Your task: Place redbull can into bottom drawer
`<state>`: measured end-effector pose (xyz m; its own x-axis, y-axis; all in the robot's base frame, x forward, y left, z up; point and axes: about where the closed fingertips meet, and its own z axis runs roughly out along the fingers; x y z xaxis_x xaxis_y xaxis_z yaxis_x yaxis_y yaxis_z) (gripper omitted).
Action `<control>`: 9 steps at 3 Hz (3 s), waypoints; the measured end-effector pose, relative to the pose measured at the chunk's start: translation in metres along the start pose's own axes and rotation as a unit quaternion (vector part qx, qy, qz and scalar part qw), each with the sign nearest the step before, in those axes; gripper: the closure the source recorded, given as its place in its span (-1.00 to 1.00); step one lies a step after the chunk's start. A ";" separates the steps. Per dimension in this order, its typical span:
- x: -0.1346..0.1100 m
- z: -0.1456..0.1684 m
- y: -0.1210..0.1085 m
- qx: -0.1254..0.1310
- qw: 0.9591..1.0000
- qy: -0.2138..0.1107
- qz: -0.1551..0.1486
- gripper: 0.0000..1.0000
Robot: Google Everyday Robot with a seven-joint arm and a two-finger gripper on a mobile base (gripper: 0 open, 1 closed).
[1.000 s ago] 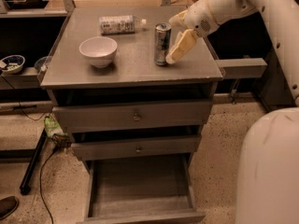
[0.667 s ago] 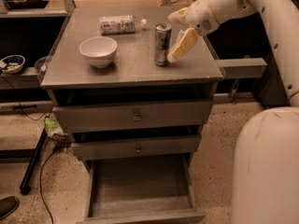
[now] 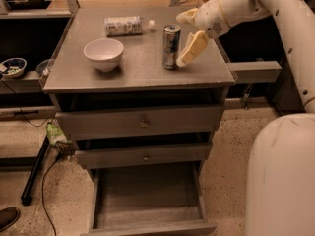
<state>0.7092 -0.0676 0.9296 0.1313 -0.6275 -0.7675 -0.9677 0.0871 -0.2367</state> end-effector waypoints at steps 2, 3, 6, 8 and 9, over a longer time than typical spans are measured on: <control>0.039 0.015 -0.028 -0.005 0.999 -0.026 0.022 -1.00; 0.039 0.015 -0.028 -0.005 0.999 -0.026 0.022 -1.00; 0.028 0.054 -0.023 -0.042 0.997 -0.065 0.022 -1.00; 0.028 0.054 -0.023 -0.042 0.997 -0.065 0.022 -0.46; 0.028 0.054 -0.023 -0.042 0.997 -0.065 0.022 0.16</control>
Offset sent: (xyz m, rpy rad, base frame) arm 0.0575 -0.0383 -0.0253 0.0606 0.0435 -0.0159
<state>0.7463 -0.0459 0.8812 0.1102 -0.5186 -0.8479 -0.9869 0.0442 -0.1553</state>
